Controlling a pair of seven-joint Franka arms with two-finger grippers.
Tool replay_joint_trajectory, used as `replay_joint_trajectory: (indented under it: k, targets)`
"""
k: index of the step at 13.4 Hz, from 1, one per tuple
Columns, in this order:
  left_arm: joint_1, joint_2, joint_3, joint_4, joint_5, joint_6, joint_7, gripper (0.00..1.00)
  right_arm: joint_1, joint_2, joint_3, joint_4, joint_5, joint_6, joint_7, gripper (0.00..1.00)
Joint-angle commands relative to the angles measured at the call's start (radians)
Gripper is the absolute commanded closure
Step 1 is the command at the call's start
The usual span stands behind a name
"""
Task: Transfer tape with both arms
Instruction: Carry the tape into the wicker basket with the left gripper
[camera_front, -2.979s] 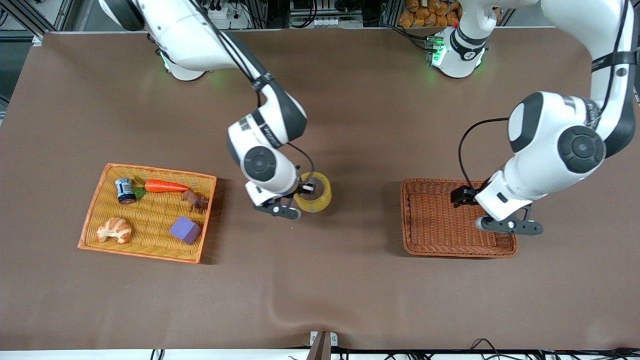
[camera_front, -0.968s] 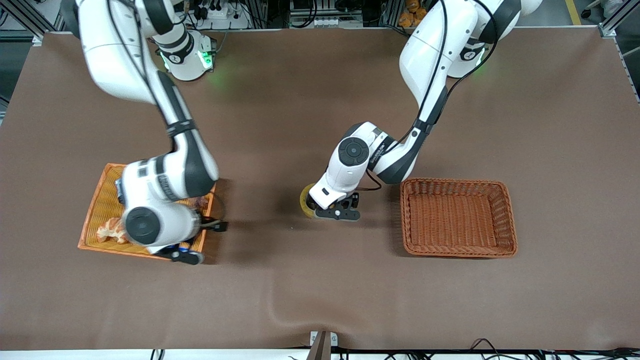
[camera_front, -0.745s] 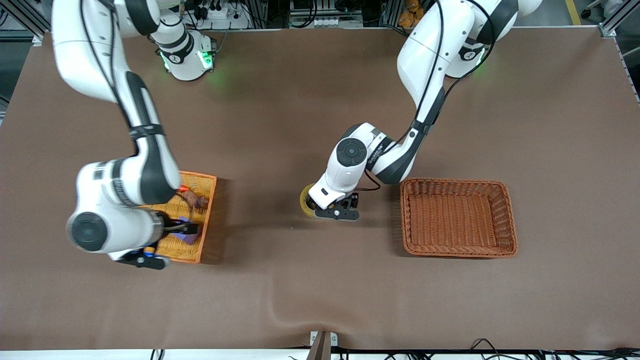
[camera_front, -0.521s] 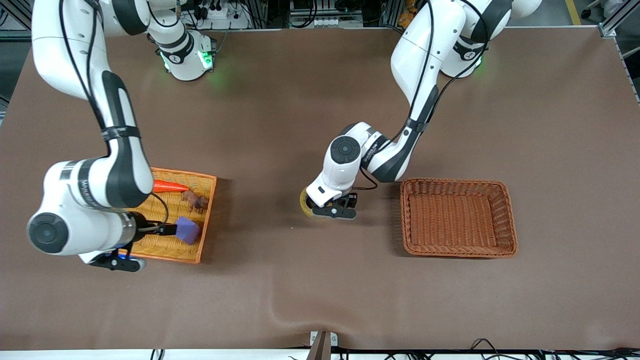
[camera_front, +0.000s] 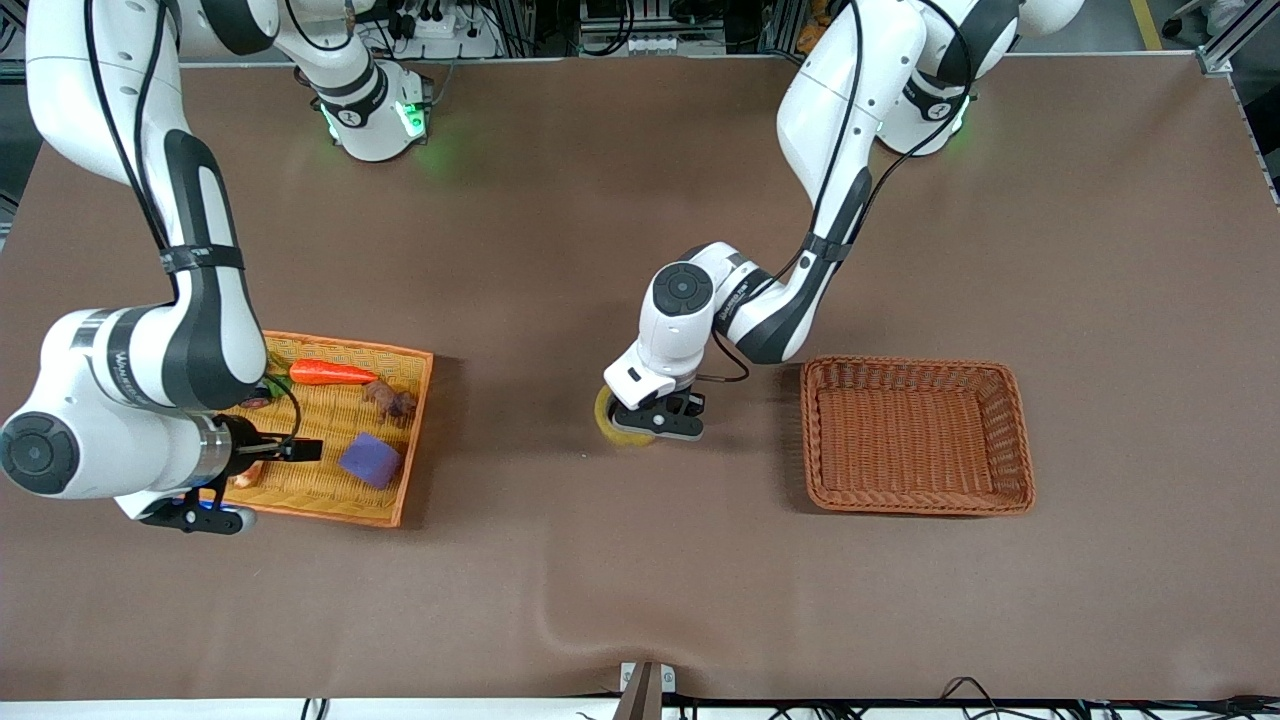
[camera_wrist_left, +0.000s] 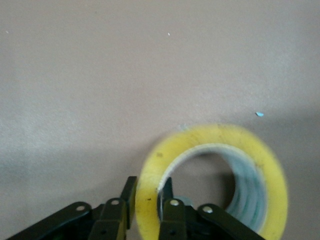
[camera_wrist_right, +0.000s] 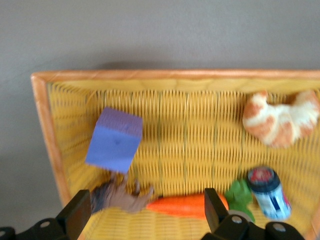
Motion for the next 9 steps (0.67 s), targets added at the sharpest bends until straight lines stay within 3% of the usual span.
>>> replay_joint_trajectory:
  k: [1, 2, 5, 9]
  targets:
    - [0.0, -0.046, 0.047, 0.01, 0.027, 0.004, -0.023, 1.0, 0.039, -0.198, 0.02, -0.344, -0.023, 0.229, 0.019, 0.0]
    - [0.011, -0.084, 0.058, 0.001, 0.03, -0.005, -0.023, 1.0, 0.031, -0.274, 0.015, -0.413, -0.023, 0.255, 0.024, 0.0]
    - [0.152, -0.233, 0.039, -0.033, 0.017, -0.076, 0.07, 1.0, -0.016, -0.253, 0.017, -0.426, -0.024, 0.344, -0.004, 0.0]
    - [0.402, -0.365, -0.034, -0.097, 0.003, -0.264, 0.242, 1.0, -0.015, -0.277, 0.015, -0.423, -0.034, 0.29, -0.005, 0.0]
